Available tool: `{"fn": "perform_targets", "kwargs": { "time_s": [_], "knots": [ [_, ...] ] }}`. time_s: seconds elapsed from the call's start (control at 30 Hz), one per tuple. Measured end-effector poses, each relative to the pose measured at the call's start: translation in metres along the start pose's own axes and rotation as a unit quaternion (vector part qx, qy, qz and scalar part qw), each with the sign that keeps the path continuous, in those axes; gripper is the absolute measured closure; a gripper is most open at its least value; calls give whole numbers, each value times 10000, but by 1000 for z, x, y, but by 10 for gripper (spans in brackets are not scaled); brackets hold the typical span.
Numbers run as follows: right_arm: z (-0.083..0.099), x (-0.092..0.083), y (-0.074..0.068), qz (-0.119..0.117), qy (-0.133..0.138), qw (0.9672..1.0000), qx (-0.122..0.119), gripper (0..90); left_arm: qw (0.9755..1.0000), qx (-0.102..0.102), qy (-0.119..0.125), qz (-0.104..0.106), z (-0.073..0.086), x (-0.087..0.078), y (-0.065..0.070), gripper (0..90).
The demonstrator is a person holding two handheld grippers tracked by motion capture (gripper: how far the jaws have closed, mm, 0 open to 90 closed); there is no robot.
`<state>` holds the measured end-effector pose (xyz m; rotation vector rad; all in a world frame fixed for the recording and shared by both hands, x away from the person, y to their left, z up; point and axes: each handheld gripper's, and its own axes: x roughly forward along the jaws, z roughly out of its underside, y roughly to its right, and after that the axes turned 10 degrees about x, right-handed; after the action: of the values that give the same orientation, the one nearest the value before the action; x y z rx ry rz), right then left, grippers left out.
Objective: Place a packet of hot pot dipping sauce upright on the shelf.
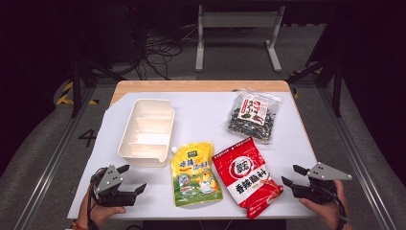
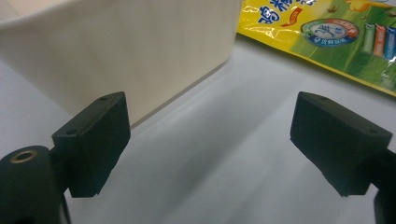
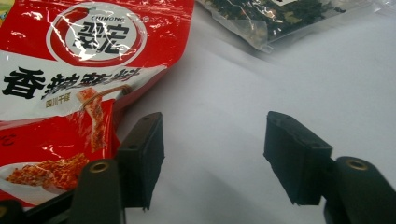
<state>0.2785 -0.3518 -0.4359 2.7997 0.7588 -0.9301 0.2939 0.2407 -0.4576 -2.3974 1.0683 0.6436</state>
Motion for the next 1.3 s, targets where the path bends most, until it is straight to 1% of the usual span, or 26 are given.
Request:
{"fn": "perform_targets", "kwargs": {
  "time_s": [0.03, 0.1, 0.17, 0.23, 0.3, 0.37, 0.4, 0.43, 0.47, 0.53, 0.57, 0.6, 0.63, 0.7, 0.73, 0.8, 0.9, 0.93, 0.97, 1.0, 1.03, 1.1, 1.17, 1.2, 1.23, 1.3],
  "knots": [
    [0, 1, -1, -46, -35, 10000, 13, 364, 10000, -5, 35, 36, -1, 1, -1, 127],
    [1, 2, -2, -128, -56, 9999, 65, 356, 10000, 59, -12, 9, -3, 2, 0, 124],
    [0, 2, -1, -276, -28, 9995, 149, 351, 10000, 47, -23, 25, -2, 1, 2, 117],
    [-2, 2, -2, -397, 1, 9990, 202, 341, 10000, -9, -26, 63, -1, 0, 3, 115],
    [-3, 3, -4, -514, -15, 9985, 212, 338, 10000, -11, -9, 71, -1, 1, 3, 112],
    [-6, 4, -7, -591, -14, 9980, 202, 332, 9999, 19, 0, 147, -2, 3, 4, 112],
    [-8, 3, -7, -706, -2, 9972, 257, 330, 9999, 19, 0, 147, -2, 3, 4, 110],
    [-10, 2, -9, -720, 6, 9971, 251, 330, 9998, 66, -81, 162, -2, 4, 6, 110],
    [-12, 1, -11, -706, 14, 9973, 205, 329, 9998, 91, -93, 181, -3, 5, 7, 110],
    [-13, 0, -13, -736, 27, 9971, 202, 329, 9998, 88, -74, 190, -3, 5, 8, 109],
    [-16, 1, -18, -818, -29, 9965, 169, 324, 9997, 122, -65, 213, -4, 5, 9, 108],
    [-16, 1, -18, -818, -29, 9965, 169, 324, 9997, 122, -65, 213, -4, 5, 9, 108],
    [-17, 2, -20, -852, -80, 9962, 147, 320, 9996, 145, -76, 224, -4, 5, 9, 108],
    [-21, 8, -25, -989, -174, 9949, 105, 309, 9995, 114, -68, 280, -4, 7, 9, 109],
    [-23, 14, -27, -1045, -270, 9942, 31, 300, 9995, 84, -75, 290, -5, 7, 9, 109],
    [-26, 22, -29, -1122, -385, 9929, -46, 298, 9994, 119, -97, 310, -5, 8, 9, 109],
    [-28, 34, -27, -1274, -563, 9902, 12, 288, 9993, 120, -104, 339, -4, 9, 10, 109],
    [-29, 38, -26, -1300, -652, 9894, 7, 281, 9993, 118, -115, 343, -4, 9, 10, 109],
    [-29, 38, -26, -1300, -652, 9894, 7, 281, 9993, 118, -115, 343, -4, 9, 10, 110],
    [-28, 43, -26, -1334, -745, 9882, 61, 282, 9993, 118, -106, 345, -4, 8, 10, 110],
    [-28, 44, -26, -1317, -800, 9880, 52, 281, 9992, 106, -102, 367, -4, 8, 10, 110],
    [-28, 49, -29, -1375, -931, 9861, 8, 275, 9992, 144, -84, 373, -6, 8, 12, 110],
    [-27, 55, -31, -1425, -1104, 9836, -62, 269, 9990, 166, -123, 386, -7, 9, 13, 110],
    [-27, 55, -31, -1425, -1104, 9836, -62, 269, 9990, 166, -123, 386, -7, 9, 13, 110],
    [-27, 57, -31, -1483, -1132, 9824, -23, 267, 9989, 217, -129, 399, -8, 10, 14, 110],
    [-28, 62, -32, -1597, -1241, 9793, 55, 308, 9986, 257, -175, 425, -8, 12, 15, 110]
  ]
}}
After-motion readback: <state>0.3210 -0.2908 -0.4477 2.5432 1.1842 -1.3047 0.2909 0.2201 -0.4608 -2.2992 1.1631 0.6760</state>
